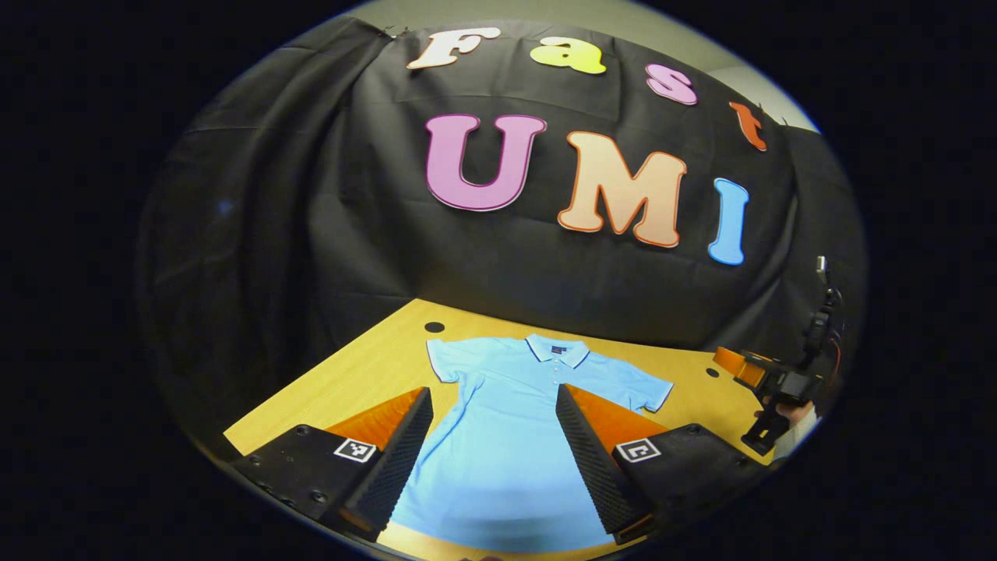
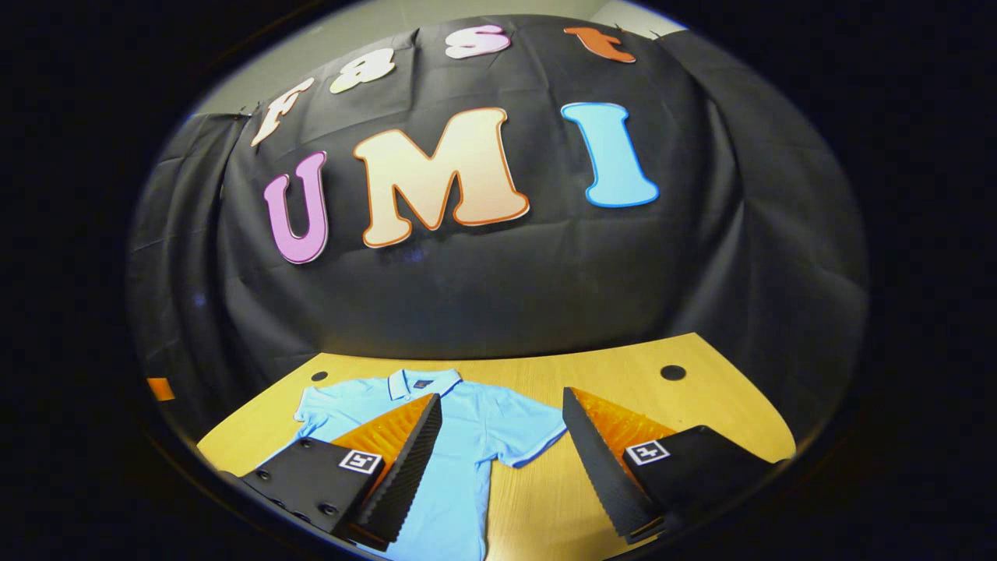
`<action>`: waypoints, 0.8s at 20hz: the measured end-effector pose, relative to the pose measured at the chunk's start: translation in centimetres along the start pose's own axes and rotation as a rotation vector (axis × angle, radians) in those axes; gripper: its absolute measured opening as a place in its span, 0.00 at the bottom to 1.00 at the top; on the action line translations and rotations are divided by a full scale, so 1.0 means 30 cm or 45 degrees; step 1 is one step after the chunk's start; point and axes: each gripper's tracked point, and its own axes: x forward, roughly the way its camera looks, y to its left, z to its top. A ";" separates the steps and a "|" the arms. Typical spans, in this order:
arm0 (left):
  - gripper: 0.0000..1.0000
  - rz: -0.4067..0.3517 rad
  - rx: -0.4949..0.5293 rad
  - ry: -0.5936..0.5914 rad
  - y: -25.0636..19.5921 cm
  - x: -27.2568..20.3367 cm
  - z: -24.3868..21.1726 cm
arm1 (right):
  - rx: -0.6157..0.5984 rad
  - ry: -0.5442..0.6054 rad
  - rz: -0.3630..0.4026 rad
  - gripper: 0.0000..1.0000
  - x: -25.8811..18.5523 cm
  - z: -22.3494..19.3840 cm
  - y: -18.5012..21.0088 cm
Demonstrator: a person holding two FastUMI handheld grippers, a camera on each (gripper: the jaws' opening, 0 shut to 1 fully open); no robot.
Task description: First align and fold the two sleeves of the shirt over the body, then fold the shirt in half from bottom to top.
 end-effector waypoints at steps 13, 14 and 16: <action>0.95 0.130 -0.066 0.098 0.009 0.012 -0.123 | 0.009 0.417 -0.131 0.92 0.483 -0.476 -0.217; 0.95 0.136 -0.067 0.109 0.013 0.014 -0.125 | -0.008 0.426 -0.138 0.92 0.487 -0.489 -0.226; 0.95 0.145 -0.076 0.123 0.017 0.016 -0.132 | -0.025 0.434 -0.136 0.97 0.491 -0.500 -0.227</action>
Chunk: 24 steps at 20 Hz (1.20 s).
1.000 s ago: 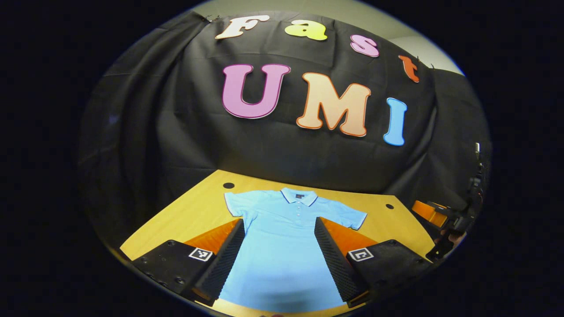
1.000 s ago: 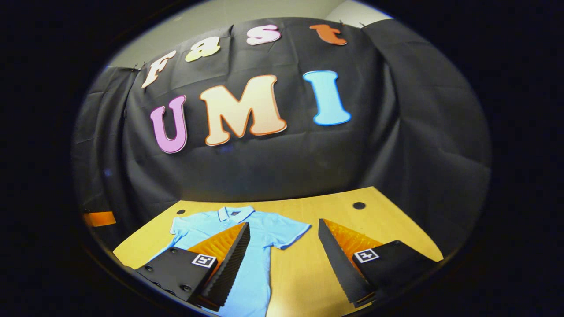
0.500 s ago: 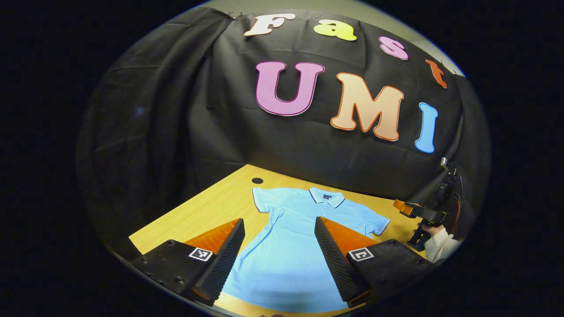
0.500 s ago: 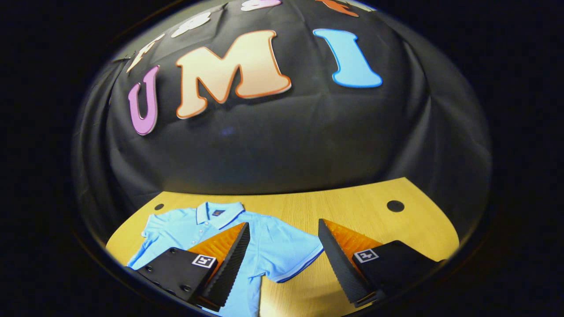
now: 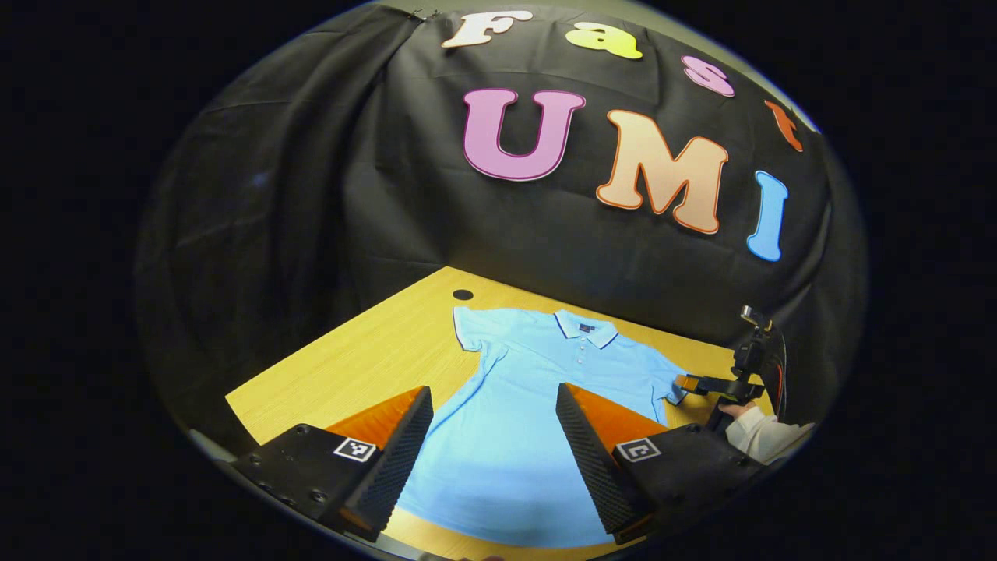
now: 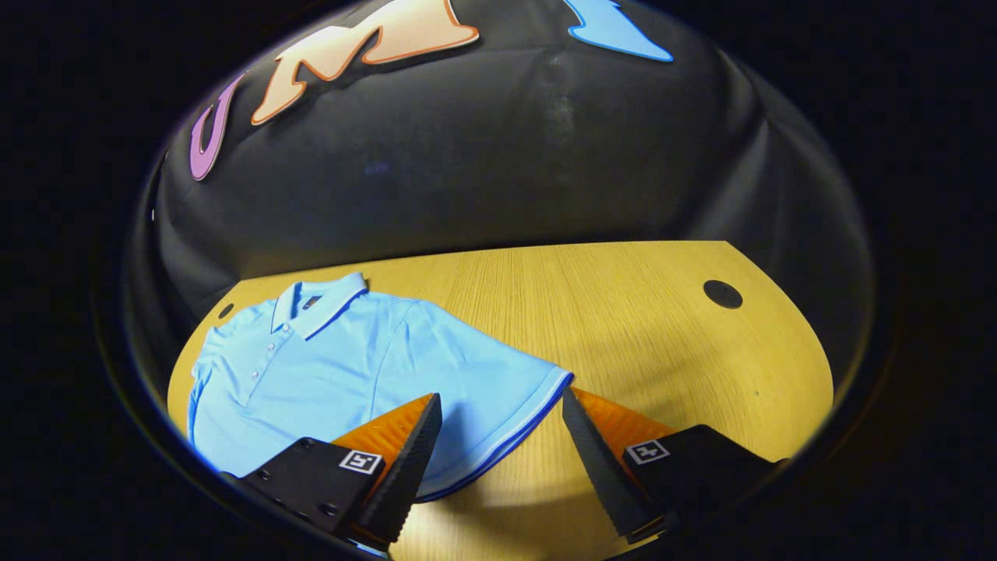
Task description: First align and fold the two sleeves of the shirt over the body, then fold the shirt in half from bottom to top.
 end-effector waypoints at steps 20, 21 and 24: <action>0.95 0.037 0.019 0.024 0.043 0.006 0.003 | -0.045 -0.187 0.156 0.11 -0.072 0.162 0.224; 0.95 0.042 0.017 0.024 0.051 -0.001 -0.007 | -0.039 -0.201 0.214 0.11 -0.083 0.180 0.290; 0.95 0.053 -0.004 0.026 0.064 -0.006 -0.015 | -0.058 -0.219 0.359 0.10 -0.103 0.186 0.489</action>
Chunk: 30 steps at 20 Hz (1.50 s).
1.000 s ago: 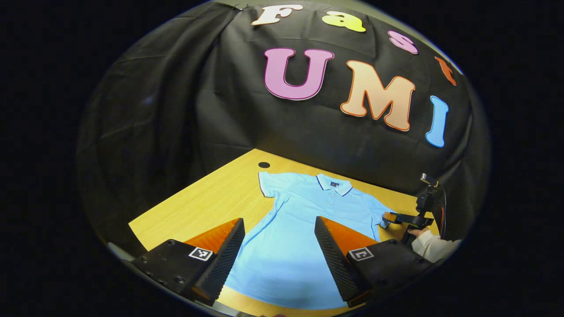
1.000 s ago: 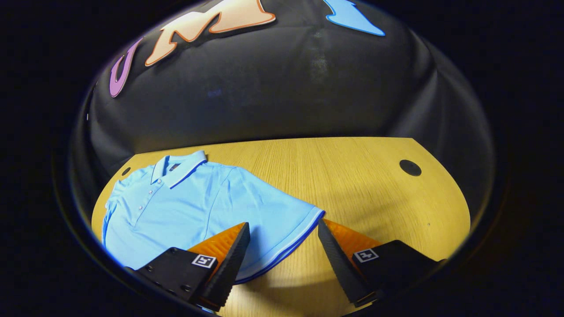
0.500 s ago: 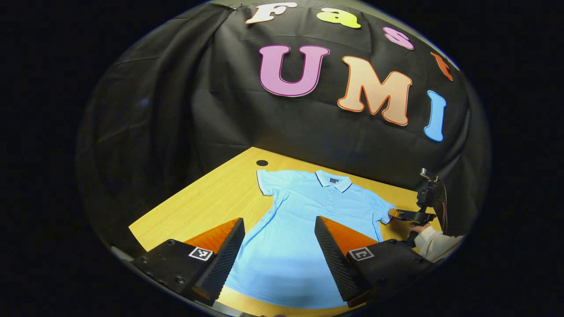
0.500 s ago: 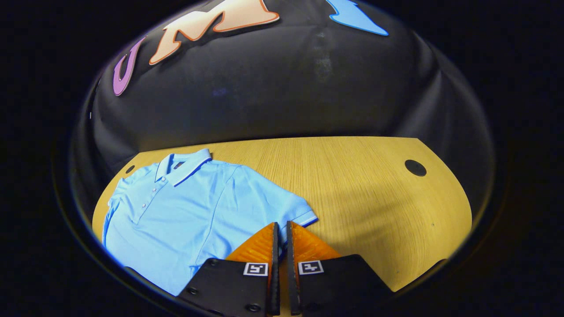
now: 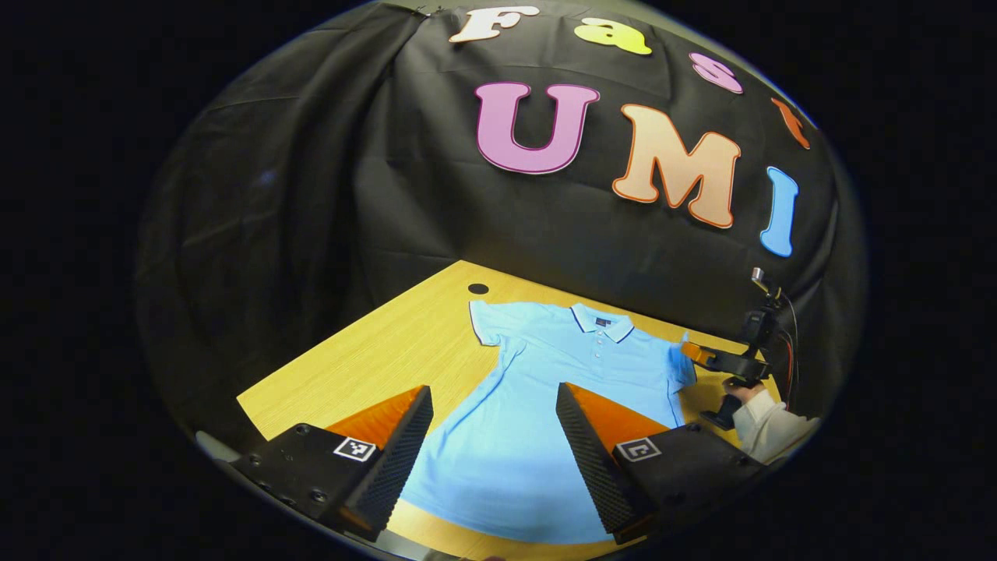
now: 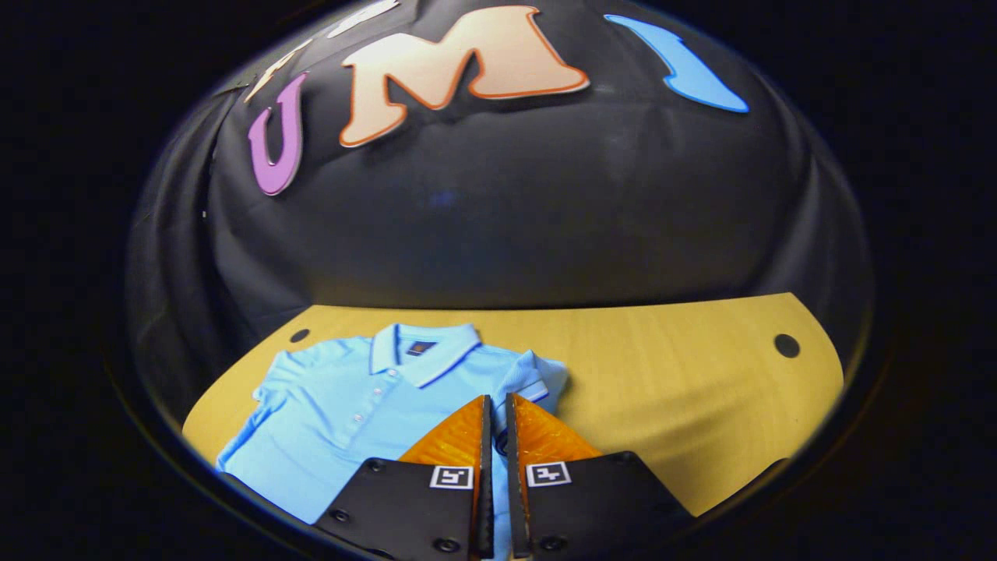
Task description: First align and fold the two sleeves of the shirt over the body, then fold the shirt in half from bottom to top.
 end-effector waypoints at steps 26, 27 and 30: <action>0.95 -0.311 0.087 0.198 0.085 0.853 0.035 | 0.053 0.145 -0.202 0.98 -0.670 -0.149 0.140; 0.95 -0.310 0.076 0.205 0.092 0.909 0.046 | 0.078 0.144 -0.245 0.93 -0.708 -0.156 0.127; 0.95 -0.290 0.093 0.212 0.120 1.089 0.068 | 0.134 0.152 -0.370 0.98 -0.817 -0.173 0.076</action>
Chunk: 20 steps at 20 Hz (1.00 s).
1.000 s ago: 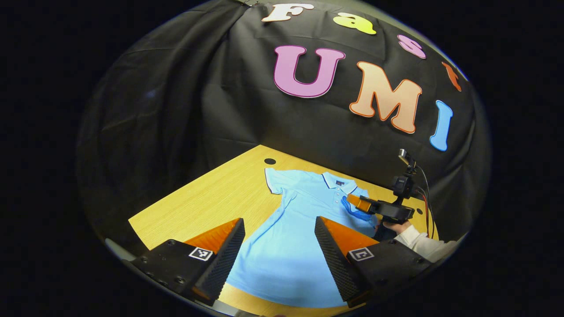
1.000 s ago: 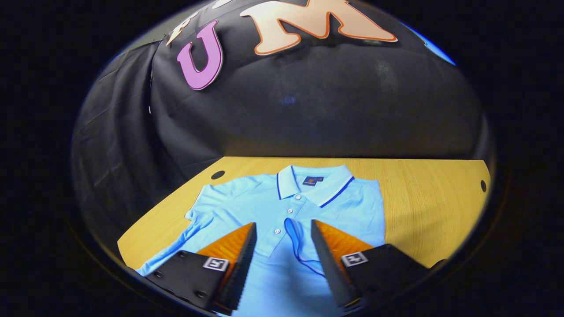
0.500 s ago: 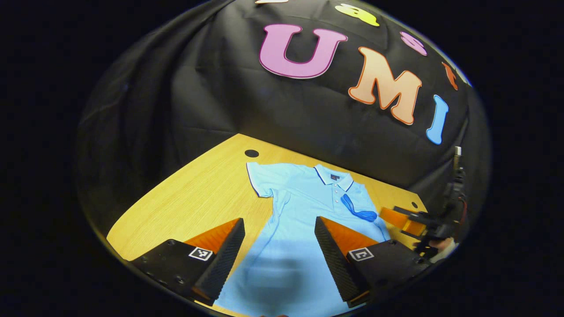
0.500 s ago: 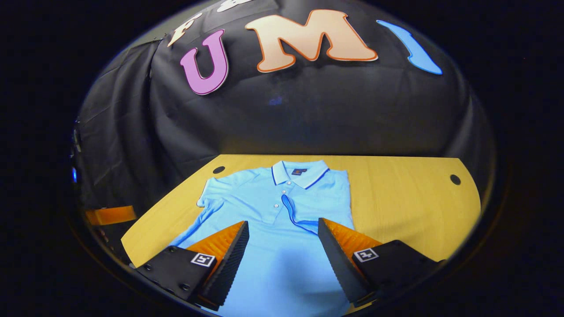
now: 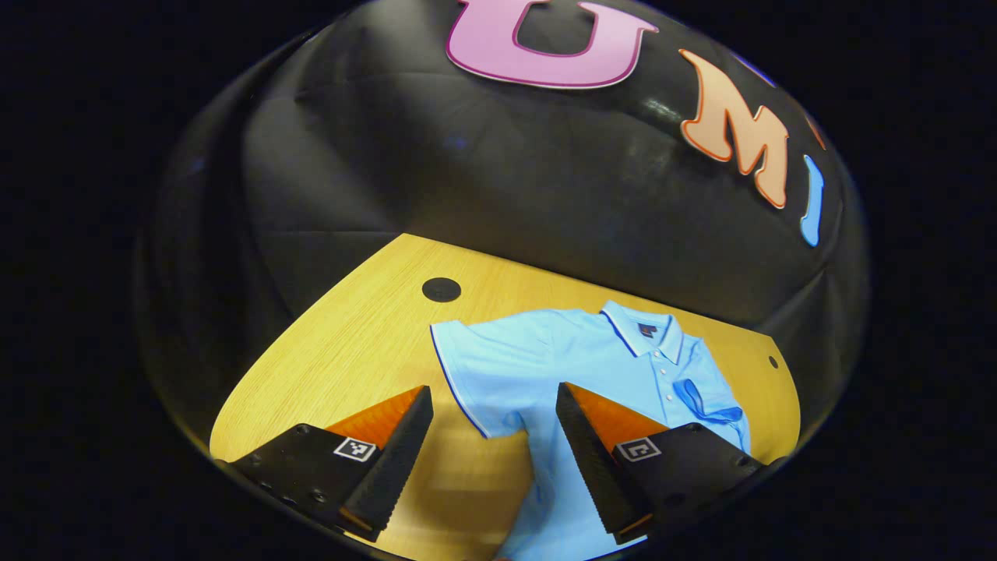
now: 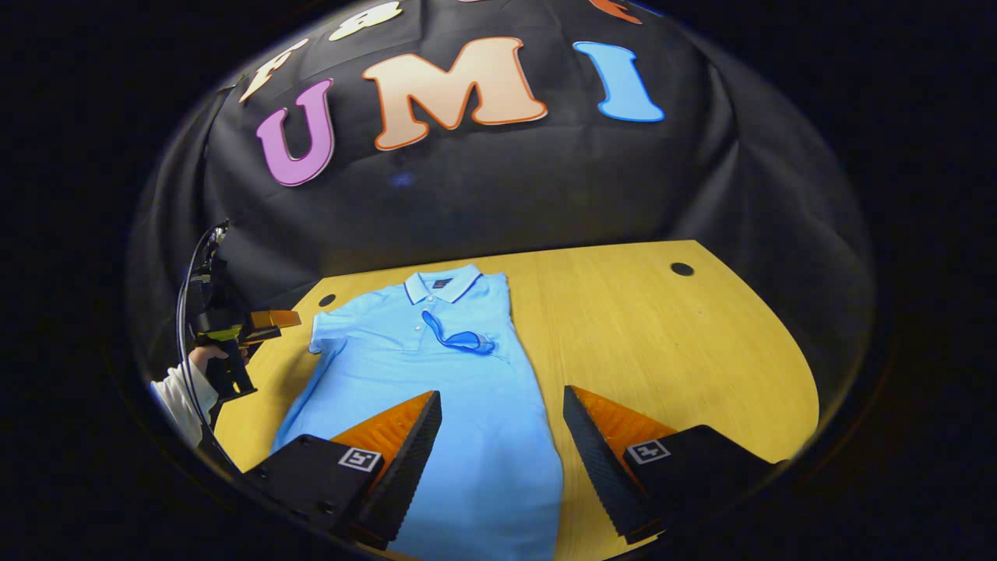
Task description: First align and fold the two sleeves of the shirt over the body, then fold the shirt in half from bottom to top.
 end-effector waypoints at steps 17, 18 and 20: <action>0.41 0.013 0.211 0.092 0.084 0.241 -0.084 | 0.155 -0.047 -0.305 0.93 -0.227 0.031 -0.198; 0.31 -0.008 0.214 0.102 0.071 0.239 -0.090 | 0.151 -0.041 -0.300 0.98 -0.226 0.016 -0.193; 0.08 -0.009 0.233 0.113 0.054 0.243 -0.093 | 0.136 -0.031 -0.284 0.98 -0.222 0.010 -0.180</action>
